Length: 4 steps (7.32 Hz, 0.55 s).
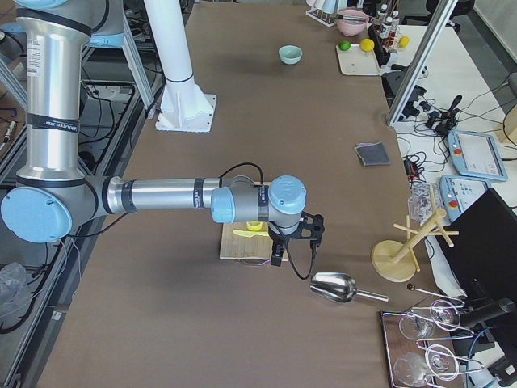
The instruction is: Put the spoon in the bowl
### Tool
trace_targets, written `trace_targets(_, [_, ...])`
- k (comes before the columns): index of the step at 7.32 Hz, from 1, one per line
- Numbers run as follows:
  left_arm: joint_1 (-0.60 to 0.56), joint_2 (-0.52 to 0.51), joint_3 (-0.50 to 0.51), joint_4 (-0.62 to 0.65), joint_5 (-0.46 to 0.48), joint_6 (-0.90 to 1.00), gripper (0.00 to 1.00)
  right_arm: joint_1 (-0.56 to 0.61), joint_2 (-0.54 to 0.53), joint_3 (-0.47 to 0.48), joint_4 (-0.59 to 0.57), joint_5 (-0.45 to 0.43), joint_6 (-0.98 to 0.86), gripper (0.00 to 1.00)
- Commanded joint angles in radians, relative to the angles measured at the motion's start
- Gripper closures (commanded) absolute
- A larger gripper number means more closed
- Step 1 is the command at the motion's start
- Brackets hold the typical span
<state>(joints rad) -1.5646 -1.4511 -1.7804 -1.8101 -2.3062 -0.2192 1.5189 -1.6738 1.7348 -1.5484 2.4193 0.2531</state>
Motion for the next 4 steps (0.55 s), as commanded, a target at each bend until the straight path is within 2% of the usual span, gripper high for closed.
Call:
trace_targets(1, [0.0, -0.002, -0.002, 0.0, -0.002, 0.001, 0.02, 0.0, 0.002, -0.003, 0.001, 0.001, 0.0, 0.0])
trace_targets(4, [0.0, 0.0, 0.002, -0.003, -0.002, 0.001, 0.02, 0.0, 0.002, -0.003, 0.001, 0.001, -0.002, 0.0])
